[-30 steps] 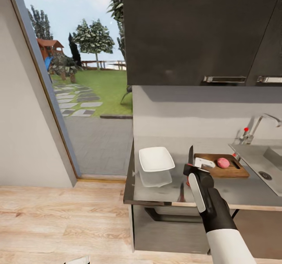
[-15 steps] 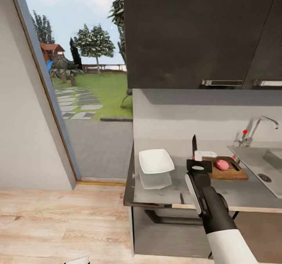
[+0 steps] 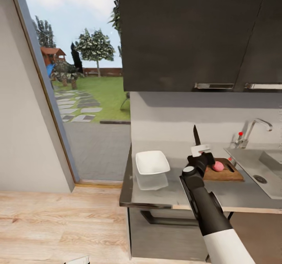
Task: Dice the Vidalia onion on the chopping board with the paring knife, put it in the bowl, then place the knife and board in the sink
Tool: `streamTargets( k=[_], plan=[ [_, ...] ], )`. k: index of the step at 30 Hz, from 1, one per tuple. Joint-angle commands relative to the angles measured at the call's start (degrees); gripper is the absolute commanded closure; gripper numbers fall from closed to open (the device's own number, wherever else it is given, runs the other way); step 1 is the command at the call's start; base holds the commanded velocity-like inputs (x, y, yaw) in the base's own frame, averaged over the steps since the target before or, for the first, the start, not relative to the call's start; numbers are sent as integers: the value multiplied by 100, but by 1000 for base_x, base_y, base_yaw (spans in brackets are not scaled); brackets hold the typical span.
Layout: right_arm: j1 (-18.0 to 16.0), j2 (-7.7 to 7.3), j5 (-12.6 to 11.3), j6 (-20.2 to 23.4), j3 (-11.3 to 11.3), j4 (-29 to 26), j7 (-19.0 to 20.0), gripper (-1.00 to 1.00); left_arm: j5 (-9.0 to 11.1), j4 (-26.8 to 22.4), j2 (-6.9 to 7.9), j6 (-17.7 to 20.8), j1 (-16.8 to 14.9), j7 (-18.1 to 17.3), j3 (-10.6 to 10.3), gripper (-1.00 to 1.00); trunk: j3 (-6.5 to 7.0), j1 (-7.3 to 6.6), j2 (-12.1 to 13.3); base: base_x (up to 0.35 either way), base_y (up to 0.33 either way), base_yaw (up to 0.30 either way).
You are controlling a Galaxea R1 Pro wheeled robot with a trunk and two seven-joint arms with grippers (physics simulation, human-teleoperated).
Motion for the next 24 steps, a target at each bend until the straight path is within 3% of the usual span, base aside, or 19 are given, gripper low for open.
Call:
streamTargets(
  k=[1, 5, 12, 19, 21, 23, 24],
  plan=[
    [-8, -2, 115, 51, 123, 2, -16, 100, 10, 23, -5, -27, -9, 32, -50, -100, -4, 3, -13, -101, -280, 0],
    [-6, -14, 268, 194, 330, 10, -14, 100, 10, 23, -5, -28, -11, 32, -45, -100, 32, 3, -13, -111, -294, 0],
    [-4, -46, 305, 267, 382, 60, 2, 100, 10, 30, -5, -26, -10, 32, -44, -100, 95, 3, -13, -108, -284, 0],
    [-6, -59, 308, 261, 392, 181, 18, 100, 6, 32, 1, -8, -8, 32, -48, -100, 156, 3, -13, -16, -86, 0],
    [-6, -62, 309, 260, 400, 187, 23, 100, 5, 32, 2, 164, -10, 32, -50, -100, 168, 3, -13, -2, -15, 0],
    [-9, -68, 309, 259, 460, 190, 25, 100, 4, 32, 3, 643, -10, 27, -51, -100, 174, 3, -13, -1, -8, 0],
    [-10, -74, 308, 259, 538, 195, 26, 100, 1, 32, 0, 1094, -10, 17, -52, -100, 176, 3, -13, -1, -4, 0]
  ],
)
